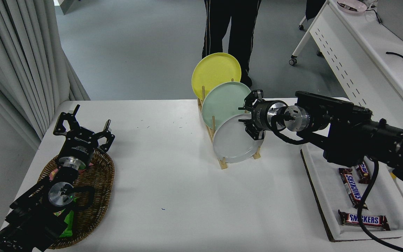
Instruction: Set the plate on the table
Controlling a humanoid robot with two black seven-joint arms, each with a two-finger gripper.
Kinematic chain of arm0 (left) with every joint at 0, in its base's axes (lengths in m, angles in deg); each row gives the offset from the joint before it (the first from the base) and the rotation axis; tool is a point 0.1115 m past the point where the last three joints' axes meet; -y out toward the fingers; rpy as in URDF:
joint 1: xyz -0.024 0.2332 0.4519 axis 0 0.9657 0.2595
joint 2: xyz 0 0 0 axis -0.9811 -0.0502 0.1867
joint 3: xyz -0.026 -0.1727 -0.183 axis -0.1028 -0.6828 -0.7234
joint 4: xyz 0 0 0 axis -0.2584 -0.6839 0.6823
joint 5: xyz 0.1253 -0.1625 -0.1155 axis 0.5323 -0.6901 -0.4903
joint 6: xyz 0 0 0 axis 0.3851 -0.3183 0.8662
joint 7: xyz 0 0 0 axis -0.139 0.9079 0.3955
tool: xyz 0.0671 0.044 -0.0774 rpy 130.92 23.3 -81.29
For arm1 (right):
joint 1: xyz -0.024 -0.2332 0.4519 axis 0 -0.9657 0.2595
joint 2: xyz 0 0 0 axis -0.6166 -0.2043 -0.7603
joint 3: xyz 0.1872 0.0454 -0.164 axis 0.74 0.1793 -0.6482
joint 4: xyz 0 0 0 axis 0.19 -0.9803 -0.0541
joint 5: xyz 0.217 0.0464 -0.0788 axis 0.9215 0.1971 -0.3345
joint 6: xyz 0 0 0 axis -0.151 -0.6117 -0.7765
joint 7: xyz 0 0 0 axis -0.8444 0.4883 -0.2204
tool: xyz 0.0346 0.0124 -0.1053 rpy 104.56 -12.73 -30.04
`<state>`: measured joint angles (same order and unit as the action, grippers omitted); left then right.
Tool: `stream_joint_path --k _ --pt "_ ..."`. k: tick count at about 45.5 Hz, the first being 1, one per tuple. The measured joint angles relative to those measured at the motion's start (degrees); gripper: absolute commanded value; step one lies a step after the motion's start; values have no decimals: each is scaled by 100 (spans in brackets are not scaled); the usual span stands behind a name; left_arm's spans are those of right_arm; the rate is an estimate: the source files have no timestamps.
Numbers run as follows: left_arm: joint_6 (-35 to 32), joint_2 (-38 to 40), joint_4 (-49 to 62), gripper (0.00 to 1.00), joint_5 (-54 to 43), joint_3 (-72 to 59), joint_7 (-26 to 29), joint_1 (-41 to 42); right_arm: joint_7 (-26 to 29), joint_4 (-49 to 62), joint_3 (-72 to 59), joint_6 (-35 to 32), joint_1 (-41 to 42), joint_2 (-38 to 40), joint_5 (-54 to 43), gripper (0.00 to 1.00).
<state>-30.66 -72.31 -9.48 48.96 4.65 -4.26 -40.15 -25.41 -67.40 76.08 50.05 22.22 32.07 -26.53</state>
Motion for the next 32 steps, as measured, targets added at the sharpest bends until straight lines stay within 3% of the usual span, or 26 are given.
stream_joint_path --k 32 --pt "0 0 0 100 0 0 0 0 47 2 10 5 4 -5 0 11"
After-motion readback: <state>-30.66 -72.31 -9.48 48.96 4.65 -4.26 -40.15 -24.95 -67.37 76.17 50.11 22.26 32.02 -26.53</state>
